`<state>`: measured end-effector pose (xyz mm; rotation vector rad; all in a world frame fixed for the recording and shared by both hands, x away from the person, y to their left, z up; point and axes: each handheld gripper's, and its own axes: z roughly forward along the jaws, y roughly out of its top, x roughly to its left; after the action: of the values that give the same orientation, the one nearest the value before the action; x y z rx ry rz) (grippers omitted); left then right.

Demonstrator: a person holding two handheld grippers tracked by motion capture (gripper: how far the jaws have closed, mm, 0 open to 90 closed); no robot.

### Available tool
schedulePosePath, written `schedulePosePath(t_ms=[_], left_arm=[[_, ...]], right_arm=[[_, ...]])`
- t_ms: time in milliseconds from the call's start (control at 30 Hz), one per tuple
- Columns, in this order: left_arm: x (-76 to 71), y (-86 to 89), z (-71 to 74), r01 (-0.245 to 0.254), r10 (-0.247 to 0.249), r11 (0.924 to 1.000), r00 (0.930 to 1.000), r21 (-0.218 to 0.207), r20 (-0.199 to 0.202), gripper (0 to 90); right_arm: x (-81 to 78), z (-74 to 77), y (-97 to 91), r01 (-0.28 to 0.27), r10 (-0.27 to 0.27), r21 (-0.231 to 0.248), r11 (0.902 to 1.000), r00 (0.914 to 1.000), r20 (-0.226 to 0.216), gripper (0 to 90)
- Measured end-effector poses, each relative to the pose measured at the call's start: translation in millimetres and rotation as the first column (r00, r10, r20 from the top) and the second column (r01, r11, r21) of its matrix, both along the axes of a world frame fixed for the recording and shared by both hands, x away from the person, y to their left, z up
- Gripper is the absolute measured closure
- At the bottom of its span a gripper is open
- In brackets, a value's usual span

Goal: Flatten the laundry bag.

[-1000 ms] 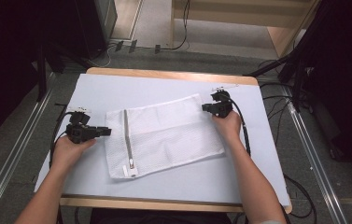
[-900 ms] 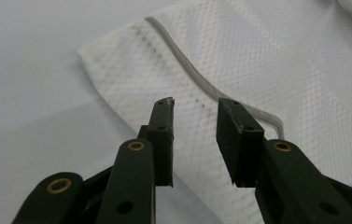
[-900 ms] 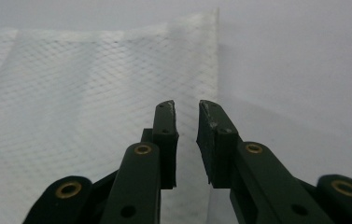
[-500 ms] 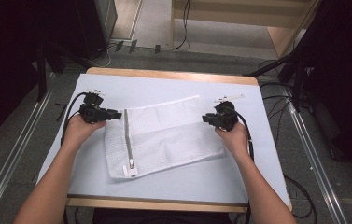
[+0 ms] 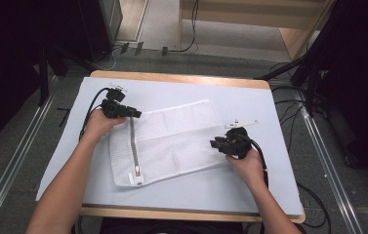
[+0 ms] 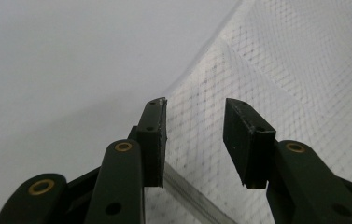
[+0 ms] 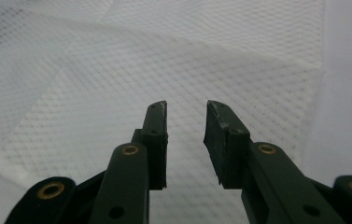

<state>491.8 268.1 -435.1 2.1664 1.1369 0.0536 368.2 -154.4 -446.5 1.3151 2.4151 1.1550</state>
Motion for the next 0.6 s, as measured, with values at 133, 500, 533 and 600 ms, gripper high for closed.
schedulePosePath(t_ms=[133, 500, 533, 600], left_arm=[[7.0, -9.2, -4.7, 0.01, -0.011, 0.9998, 0.9996, 0.015, 0.025, 57.7], [10.3, -18.9, -16.6, 0.035, -0.037, 0.9985, 0.9982, 0.042, 0.047, 60.5], [9.2, -18.5, -17.2, 0.031, -0.033, 0.9986, 0.998, 0.042, 0.054, 63.0], [6.8, -18.3, -17.4, 0.036, -0.039, 0.9979, 0.9972, 0.054, 0.064, 68.6]], right_arm=[[-14.0, -2.5, -2.0, -0.011, 0.011, -0.001, 0.9999, 0.9999, -0.005, 69.9], [-34.6, -13.8, -13.7, -0.003, 0.003, -0.031, 0.9995, 1.0, -0.002, 61.3], [-35.2, -13.4, -16.9, 0.011, -0.011, -0.031, 0.9994, 0.9999, 0.002, 60.5], [-35.8, -13.6, -23.4, 0.033, -0.033, -0.04, 0.9987, 0.9994, 0.007, 58.4]])
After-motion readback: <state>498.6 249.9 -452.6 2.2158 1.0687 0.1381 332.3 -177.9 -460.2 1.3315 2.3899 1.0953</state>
